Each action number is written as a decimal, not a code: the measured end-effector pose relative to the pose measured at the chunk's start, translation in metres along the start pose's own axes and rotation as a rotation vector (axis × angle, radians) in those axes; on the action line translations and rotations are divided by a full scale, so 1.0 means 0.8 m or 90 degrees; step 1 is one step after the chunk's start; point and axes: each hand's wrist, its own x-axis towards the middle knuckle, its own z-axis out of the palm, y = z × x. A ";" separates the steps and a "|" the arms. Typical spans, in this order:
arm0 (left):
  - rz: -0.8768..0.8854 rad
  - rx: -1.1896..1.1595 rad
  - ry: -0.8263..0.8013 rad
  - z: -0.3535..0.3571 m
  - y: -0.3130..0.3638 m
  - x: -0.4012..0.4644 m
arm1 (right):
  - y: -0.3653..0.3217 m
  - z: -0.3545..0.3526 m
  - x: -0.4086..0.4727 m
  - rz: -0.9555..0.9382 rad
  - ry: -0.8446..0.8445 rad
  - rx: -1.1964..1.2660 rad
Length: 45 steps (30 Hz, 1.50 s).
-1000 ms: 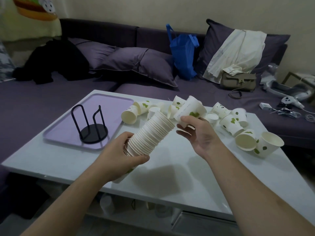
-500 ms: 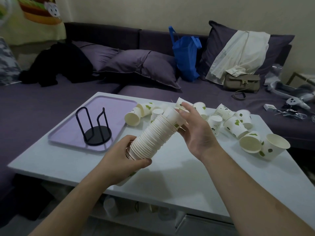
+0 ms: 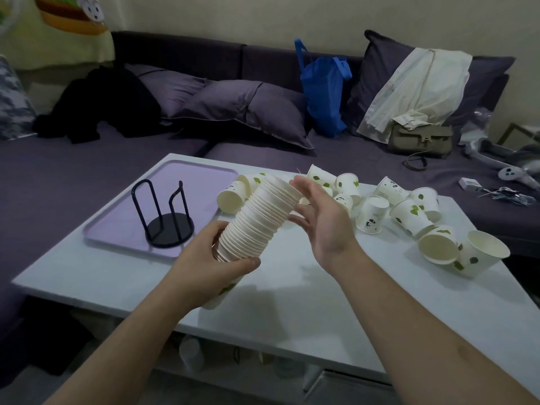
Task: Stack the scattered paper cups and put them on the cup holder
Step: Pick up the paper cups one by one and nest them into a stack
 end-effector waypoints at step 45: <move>-0.016 -0.162 0.081 -0.012 0.016 0.007 | -0.058 0.045 0.008 -0.033 -0.071 0.088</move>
